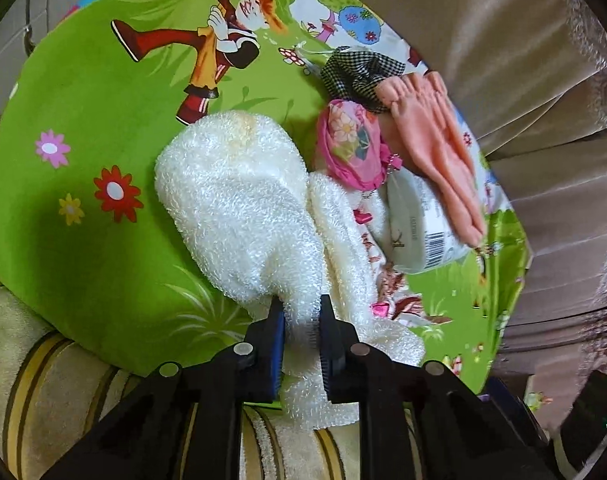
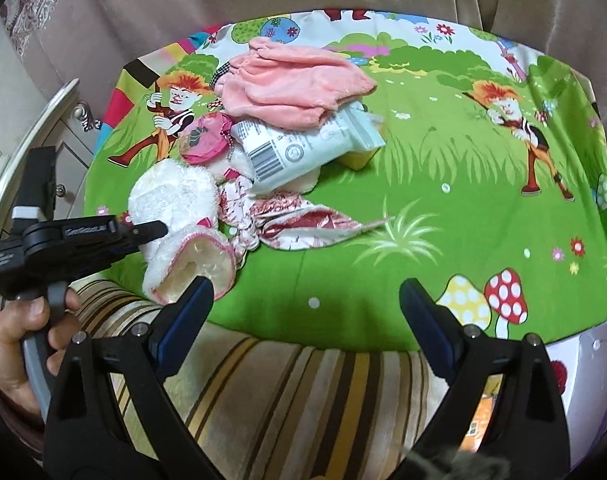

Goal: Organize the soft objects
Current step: 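Grasp the white fluffy slipper with the left tool while the right tool grasps the pink fleece mitten, then carry the slipper and pink mitten over the box and release both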

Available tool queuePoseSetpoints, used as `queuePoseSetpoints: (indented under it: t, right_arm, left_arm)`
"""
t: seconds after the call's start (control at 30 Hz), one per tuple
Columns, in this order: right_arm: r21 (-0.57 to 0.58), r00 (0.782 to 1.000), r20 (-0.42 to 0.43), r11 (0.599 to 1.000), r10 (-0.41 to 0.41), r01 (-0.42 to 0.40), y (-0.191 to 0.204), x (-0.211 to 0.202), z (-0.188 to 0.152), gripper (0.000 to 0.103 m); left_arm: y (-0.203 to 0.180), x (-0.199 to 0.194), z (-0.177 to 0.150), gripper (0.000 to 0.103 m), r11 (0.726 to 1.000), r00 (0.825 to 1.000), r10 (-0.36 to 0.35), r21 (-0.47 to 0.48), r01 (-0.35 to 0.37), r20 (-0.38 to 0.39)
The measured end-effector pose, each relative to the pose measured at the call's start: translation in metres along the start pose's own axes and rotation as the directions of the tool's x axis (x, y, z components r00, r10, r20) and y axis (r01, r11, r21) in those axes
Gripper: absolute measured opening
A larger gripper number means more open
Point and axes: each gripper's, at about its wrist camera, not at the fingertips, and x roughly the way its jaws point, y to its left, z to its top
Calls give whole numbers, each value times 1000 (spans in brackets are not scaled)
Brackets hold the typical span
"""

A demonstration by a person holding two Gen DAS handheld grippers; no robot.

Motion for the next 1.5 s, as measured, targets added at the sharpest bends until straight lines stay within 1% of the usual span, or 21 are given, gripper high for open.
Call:
queuePoseSetpoints:
  t: [0.07, 0.13, 0.3, 0.4, 0.5, 0.57, 0.67, 0.73, 0.8, 0.9, 0.97, 1.0, 1.03, 1.07, 1.1, 1.13, 1.23, 1.3, 1.37, 1.5]
  right_arm:
    - [-17, 1000, 5, 1000, -19, 19, 3, 3, 7, 95]
    - [-45, 998, 21, 997, -55, 56, 6, 5, 18, 95]
    - [-155, 987, 85, 976, -138, 150, 23, 12, 51, 95]
    - [-245, 978, 124, 949, -170, 196, 41, 24, 73, 95]
    - [-355, 970, 150, 906, -189, 231, 62, 43, 94, 95]
    - [-405, 966, 153, 878, -209, 254, 72, 56, 101, 95]
    - [-481, 964, 139, 836, -226, 265, 84, 82, 112, 95]
    - [-501, 963, 128, 822, -238, 270, 88, 95, 117, 95]
    - [-507, 964, 111, 820, -243, 265, 88, 108, 125, 95]
    - [-481, 968, 95, 840, -232, 249, 83, 119, 140, 95]
    - [-443, 978, 74, 873, -193, 206, 76, 120, 149, 78]
    - [-416, 986, 47, 894, -163, 168, 72, 122, 153, 53]
    - [-384, 992, 5, 916, -126, 118, 67, 126, 157, 38]
    - [-369, 994, -10, 924, -107, 96, 65, 128, 158, 36]
    - [-360, 996, -16, 930, -92, 80, 64, 129, 158, 27]
    - [-362, 997, -9, 929, -83, 74, 64, 129, 158, 13]
    - [-336, 999, 26, 941, -38, 45, 64, 118, 156, 9]
    - [-328, 998, 63, 944, -26, 45, 64, 105, 154, 9]
    - [-314, 994, 112, 948, -11, 46, 64, 85, 151, 8]
    - [-280, 983, 183, 960, 30, 23, 62, 46, 144, 8]
  left_arm:
    - [0, -1, -1, 14, 1000, 1000, -23, -2, 23, 5]
    - [0, -4, -3, 14, 999, 999, -43, -2, 43, 10]
    - [-2, -14, -7, 13, 995, 995, -96, 4, 96, 26]
    - [-1, -21, -9, 13, 994, 993, -110, 10, 109, 39]
    - [6, -29, -13, 13, 993, 992, -117, 4, 117, 49]
    - [12, -33, -14, 13, 992, 991, -126, -3, 126, 55]
    - [19, -40, -18, 13, 989, 987, -145, -7, 146, 63]
    - [21, -44, -21, 13, 988, 986, -156, -4, 157, 65]
    - [22, -47, -23, 13, 986, 984, -164, 6, 164, 70]
    - [24, -46, -23, 13, 985, 982, -173, 3, 173, 70]
    - [26, -44, -22, 13, 984, 982, -175, -2, 176, 67]
    - [26, -44, -22, 13, 984, 982, -177, -4, 178, 66]
    - [26, -43, -22, 13, 984, 982, -180, -5, 180, 66]
    - [26, -43, -21, 13, 983, 981, -183, -6, 184, 66]
    - [26, -43, -21, 13, 982, 980, -187, -6, 188, 66]
    - [26, -44, -21, 13, 981, 979, -191, -5, 192, 68]
    - [25, -46, -20, 13, 978, 975, -209, -1, 210, 78]
    - [24, -46, -20, 13, 975, 972, -222, 0, 222, 82]
    - [23, -47, -20, 13, 971, 968, -238, 6, 238, 85]
    - [16, -51, -22, 13, 965, 961, -262, 22, 261, 92]
